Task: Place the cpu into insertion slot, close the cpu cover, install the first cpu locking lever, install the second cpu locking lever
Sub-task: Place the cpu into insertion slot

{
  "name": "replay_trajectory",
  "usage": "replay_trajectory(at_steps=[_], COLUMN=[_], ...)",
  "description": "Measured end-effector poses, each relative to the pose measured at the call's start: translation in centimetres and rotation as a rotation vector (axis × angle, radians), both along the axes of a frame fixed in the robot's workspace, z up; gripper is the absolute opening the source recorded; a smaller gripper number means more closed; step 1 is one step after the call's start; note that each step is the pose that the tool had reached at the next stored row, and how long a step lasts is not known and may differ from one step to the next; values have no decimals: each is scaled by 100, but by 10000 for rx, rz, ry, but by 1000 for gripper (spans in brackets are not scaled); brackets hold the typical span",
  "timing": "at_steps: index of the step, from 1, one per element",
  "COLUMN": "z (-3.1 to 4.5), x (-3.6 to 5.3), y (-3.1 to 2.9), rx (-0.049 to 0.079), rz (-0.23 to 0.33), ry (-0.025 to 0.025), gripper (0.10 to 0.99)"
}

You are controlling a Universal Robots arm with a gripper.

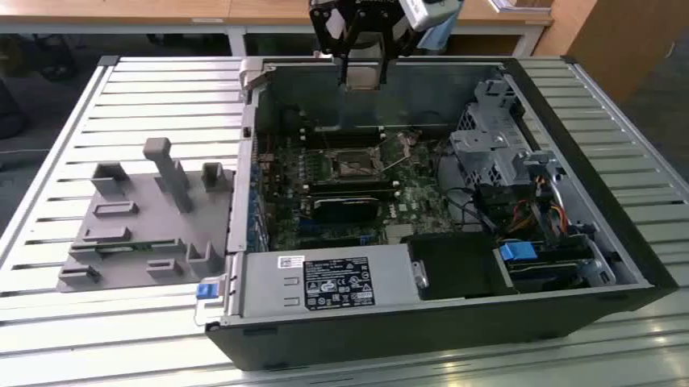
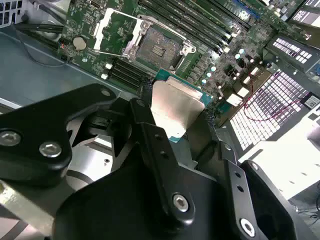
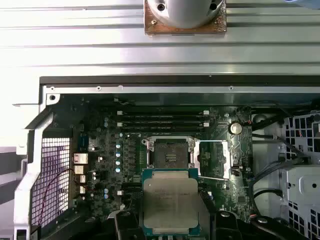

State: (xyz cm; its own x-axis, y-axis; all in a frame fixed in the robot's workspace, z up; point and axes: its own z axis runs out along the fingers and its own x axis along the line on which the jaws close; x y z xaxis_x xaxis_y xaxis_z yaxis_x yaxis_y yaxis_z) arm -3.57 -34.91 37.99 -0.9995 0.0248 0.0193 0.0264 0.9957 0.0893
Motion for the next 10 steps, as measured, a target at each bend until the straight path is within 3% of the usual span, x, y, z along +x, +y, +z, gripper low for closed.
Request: replay_trajectory(at_steps=[10], z=[0], x=[0], y=[0], rx=[0], rz=[-100], ry=[0], gripper=[525])
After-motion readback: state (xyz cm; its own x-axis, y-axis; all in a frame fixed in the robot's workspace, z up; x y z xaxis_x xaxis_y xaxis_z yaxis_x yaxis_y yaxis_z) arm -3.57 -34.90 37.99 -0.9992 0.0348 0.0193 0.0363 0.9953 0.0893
